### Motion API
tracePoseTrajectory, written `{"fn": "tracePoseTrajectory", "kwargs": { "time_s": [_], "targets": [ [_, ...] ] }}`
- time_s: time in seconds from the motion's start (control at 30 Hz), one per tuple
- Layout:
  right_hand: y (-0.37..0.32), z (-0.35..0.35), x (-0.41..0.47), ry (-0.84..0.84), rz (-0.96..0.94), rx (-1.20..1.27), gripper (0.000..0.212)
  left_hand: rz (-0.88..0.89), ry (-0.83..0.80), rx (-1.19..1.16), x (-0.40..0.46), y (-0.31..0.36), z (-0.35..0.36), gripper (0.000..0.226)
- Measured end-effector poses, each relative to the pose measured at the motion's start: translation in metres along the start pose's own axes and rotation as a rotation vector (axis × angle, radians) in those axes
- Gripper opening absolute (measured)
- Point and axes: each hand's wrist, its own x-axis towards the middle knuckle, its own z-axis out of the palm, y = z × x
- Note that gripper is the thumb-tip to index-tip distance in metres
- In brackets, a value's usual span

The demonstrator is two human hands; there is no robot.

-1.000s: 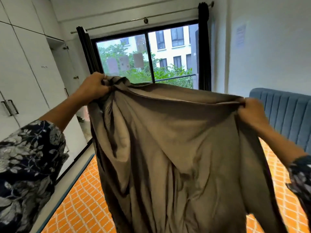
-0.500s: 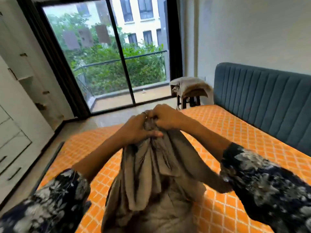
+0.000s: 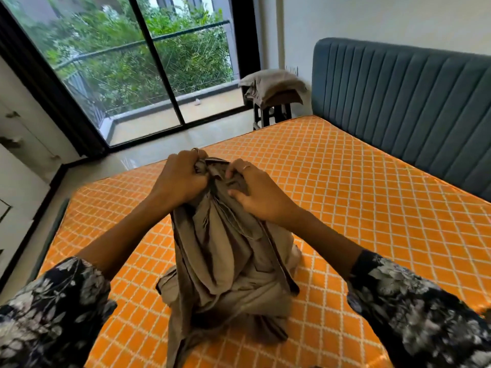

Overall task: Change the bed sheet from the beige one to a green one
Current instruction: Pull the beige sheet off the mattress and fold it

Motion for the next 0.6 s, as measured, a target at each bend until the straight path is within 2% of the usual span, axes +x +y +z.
{"fn": "tracePoseTrajectory", "kwargs": {
  "time_s": [0.07,0.2,0.33,0.43,0.6],
  "targets": [
    [0.022,0.014,-0.014,0.051,0.069,-0.035,0.029,-0.009,0.005,0.0,0.002,-0.003,0.0,0.008],
    [0.059,0.046,-0.061,0.052,0.286,-0.107,0.054,-0.033,0.018,-0.016,0.004,-0.008,-0.003,0.008],
    [0.076,0.074,-0.095,0.063,0.473,0.016,0.097,-0.048,-0.003,-0.009,0.006,-0.008,0.001,0.007],
    [0.096,0.086,-0.11,0.049,0.476,-0.049,0.095,-0.048,0.009,-0.014,0.009,-0.01,0.001,0.007],
    [0.14,0.109,-0.141,-0.094,0.533,-0.253,0.073,-0.059,0.036,-0.034,0.016,-0.016,-0.008,0.033]
  ]
}}
